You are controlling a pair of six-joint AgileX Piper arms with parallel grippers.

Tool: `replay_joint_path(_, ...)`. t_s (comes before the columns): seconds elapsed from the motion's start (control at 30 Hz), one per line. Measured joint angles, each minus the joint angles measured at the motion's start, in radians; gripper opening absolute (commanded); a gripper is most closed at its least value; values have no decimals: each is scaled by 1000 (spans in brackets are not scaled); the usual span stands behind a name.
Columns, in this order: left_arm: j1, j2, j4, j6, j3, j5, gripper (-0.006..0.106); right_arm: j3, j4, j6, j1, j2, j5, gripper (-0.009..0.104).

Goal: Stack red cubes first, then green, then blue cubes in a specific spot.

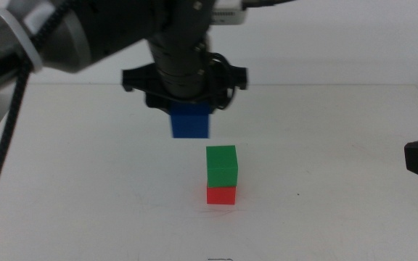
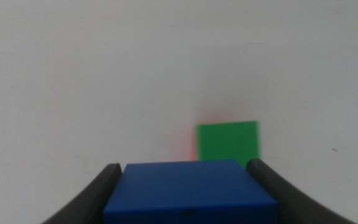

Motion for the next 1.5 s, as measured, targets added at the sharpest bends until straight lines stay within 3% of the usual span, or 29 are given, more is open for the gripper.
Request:
replay_joint_path(0.53, -56, 108, -40, -39, -8, -67, 13, 0, 0, 0, 0, 0, 0, 64)
replay_joint_path(1.5, -56, 201, 17, -93, -8, -163, 13, 0, 0, 0, 0, 0, 0, 64)
